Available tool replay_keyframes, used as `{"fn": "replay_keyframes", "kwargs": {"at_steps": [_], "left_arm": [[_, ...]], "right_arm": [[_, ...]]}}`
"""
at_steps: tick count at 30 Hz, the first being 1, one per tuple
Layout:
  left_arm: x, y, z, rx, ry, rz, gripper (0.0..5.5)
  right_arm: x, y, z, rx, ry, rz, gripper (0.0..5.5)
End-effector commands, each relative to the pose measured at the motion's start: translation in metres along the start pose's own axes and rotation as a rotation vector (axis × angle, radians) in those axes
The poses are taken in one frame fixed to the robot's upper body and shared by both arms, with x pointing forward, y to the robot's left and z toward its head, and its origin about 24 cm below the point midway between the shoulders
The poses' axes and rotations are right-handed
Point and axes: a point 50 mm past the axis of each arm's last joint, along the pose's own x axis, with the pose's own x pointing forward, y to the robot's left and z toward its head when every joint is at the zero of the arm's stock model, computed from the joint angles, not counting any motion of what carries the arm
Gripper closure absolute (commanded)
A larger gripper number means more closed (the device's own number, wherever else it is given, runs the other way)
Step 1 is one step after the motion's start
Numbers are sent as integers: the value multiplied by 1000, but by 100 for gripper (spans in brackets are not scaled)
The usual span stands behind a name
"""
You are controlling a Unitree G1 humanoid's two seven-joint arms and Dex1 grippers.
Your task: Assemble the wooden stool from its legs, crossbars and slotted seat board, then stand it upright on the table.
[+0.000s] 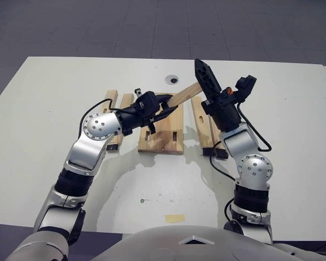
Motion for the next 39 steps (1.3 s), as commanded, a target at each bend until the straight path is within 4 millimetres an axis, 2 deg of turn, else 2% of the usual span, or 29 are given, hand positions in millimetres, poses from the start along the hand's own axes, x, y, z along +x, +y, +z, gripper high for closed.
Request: {"fn": "replay_keyframes", "kwargs": {"at_steps": [1, 7, 20, 25, 29, 30, 34, 39], "left_arm": [[-1, 0, -3, -60, 8, 13, 421], [0, -3, -4, -76, 12, -1, 421], [-2, 1, -1, -10, 34, -15, 421], [-4, 4, 4, 53, 41, -17, 421], [-4, 9, 14, 77, 29, -5, 421], [-4, 10, 16, 64, 26, -2, 384], [-10, 17, 28, -73, -32, 24, 310], [-26, 56, 53, -354, -228, 280, 223]], "right_arm": [[-4, 2, -5, 42, 5, 52, 189], [-10, -5, -15, 39, 34, 23, 277], [-11, -6, -11, -40, 16, 11, 475], [-15, -15, -8, -127, 17, -71, 507], [-16, -20, -3, -159, -29, -141, 508], [-17, -22, -1, -165, -48, -167, 508], [-29, -40, 13, -235, -137, -385, 508], [-47, -50, 25, -322, -132, -538, 508]]}}
